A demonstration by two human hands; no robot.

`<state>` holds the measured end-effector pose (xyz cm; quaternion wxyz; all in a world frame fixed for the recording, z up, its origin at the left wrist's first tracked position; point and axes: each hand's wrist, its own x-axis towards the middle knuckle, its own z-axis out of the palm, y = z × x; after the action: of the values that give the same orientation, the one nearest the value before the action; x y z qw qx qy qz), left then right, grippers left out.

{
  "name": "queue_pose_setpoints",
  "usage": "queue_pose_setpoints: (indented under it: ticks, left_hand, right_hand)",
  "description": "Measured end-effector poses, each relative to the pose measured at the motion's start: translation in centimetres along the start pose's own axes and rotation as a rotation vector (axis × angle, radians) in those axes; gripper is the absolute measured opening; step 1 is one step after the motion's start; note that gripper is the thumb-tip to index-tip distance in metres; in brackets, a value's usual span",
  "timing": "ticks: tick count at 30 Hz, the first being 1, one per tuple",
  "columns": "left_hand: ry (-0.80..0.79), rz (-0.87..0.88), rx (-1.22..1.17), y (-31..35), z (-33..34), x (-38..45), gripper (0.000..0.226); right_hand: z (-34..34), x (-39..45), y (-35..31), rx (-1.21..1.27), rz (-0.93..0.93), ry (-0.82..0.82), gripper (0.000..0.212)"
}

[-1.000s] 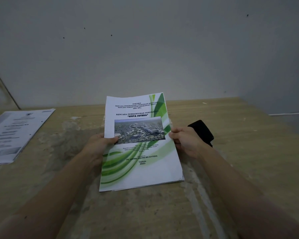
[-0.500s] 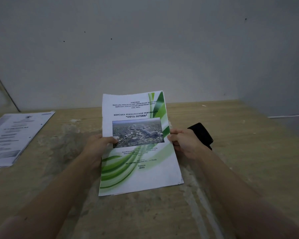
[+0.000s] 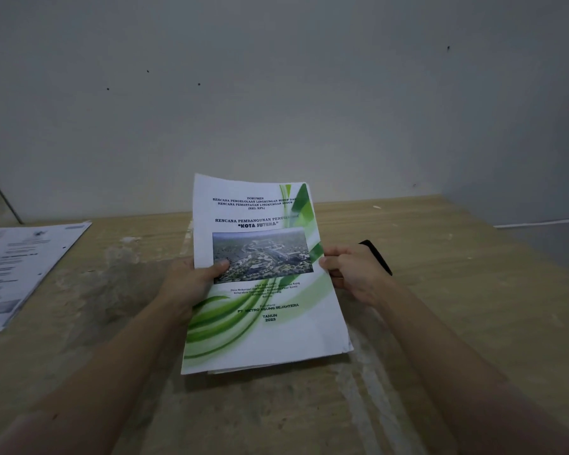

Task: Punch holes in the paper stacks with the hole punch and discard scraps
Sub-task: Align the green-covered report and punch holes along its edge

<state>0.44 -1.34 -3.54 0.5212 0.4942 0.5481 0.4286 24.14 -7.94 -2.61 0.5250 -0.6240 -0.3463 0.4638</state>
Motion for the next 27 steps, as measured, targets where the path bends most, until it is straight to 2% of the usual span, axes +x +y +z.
queue_pose_setpoints:
  ticks: [2,6,13,19,23,27]
  left_hand:
    - [0.006,0.035,-0.009,0.0,0.4,0.0,0.019]
    - [0.002,0.090,-0.012,0.3,1.1,-0.2,0.013]
    - [-0.061,0.167,0.029,0.1,1.8,-0.5,0.012]
    - [-0.082,0.170,0.082,-0.2,1.6,-0.3,0.029]
    - [-0.095,0.165,0.067,-0.1,1.7,-0.4,0.017]
    - [-0.106,0.159,0.059,-0.2,1.8,-0.3,0.017]
  right_hand:
    - [-0.2,-0.1,-0.4,-0.028,-0.015,0.004,0.016]
    - [-0.8,-0.6,-1.2,-0.064,-0.054,-0.011,0.022]
    - [-1.0,-0.2,-2.1,-0.143,-0.204,0.063,0.059]
    - [-0.1,0.5,-1.7,-0.180,-0.319,0.142,0.054]
    - [0.0,0.4,-1.9,-0.139,-0.323,0.175,0.055]
    - [0.1,0.5,-1.9,-0.114,-0.307,0.190,0.056]
